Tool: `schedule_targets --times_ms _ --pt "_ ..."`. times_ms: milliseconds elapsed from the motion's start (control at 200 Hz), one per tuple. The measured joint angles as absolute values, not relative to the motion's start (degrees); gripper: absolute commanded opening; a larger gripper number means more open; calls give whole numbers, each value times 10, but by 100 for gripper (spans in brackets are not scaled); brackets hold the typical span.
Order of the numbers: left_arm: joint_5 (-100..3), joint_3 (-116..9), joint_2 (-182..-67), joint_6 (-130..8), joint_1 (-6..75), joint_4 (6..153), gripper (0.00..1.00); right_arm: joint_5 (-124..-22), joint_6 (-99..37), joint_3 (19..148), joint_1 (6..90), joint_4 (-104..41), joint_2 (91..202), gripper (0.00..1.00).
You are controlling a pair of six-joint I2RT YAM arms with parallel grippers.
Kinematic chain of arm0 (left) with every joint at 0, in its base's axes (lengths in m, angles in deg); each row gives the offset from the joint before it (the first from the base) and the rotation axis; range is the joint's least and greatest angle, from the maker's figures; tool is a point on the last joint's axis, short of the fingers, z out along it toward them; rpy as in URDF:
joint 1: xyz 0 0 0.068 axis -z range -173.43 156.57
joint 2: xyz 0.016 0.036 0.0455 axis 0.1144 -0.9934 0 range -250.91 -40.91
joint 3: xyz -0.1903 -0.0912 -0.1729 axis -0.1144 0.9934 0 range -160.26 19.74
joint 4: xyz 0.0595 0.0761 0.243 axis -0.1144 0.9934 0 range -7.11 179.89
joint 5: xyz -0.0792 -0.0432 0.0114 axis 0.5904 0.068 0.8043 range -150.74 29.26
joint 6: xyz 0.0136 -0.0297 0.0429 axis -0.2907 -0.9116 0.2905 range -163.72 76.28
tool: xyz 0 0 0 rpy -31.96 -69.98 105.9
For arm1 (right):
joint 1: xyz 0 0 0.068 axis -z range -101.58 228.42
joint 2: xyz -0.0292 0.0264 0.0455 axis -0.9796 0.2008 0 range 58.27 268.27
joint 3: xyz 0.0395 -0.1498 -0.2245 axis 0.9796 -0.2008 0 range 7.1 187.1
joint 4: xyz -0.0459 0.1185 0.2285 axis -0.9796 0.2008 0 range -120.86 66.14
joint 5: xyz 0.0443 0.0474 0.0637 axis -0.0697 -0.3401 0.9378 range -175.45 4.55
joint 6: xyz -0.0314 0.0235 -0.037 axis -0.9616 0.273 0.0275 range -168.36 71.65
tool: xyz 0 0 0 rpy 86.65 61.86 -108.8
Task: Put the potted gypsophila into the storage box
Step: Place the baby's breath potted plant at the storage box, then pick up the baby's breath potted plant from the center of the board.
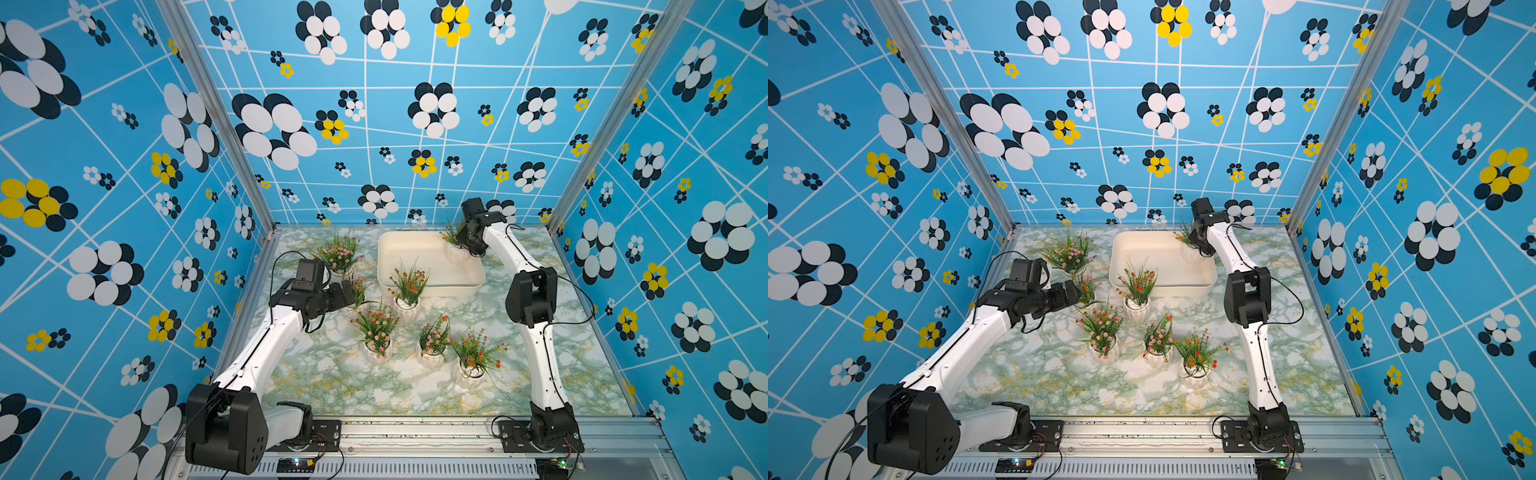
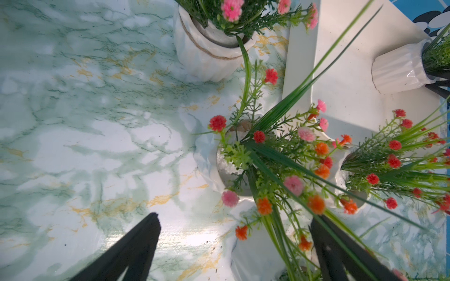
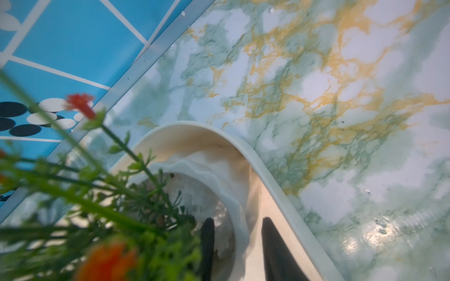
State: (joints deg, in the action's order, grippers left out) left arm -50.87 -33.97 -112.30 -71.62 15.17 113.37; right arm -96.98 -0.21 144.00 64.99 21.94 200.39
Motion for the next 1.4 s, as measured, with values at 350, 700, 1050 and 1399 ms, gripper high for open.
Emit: schedule_targets --times_ms 350,700,1050,1399 --pt "-513 -333 -1094 -716 152 1163 99 -964 -64 1303 650 162 1852 82" --pt "-547 -321 -1063 -744 152 1221 99 -937 -145 1061 650 79 1651 99" --pt "-625 -298 -1025 -807 90 1268 99 -948 -192 764 651 35 1481 99" --pt "-547 -288 -1052 -798 17 1230 98 -950 -187 684 655 8 1451 99"
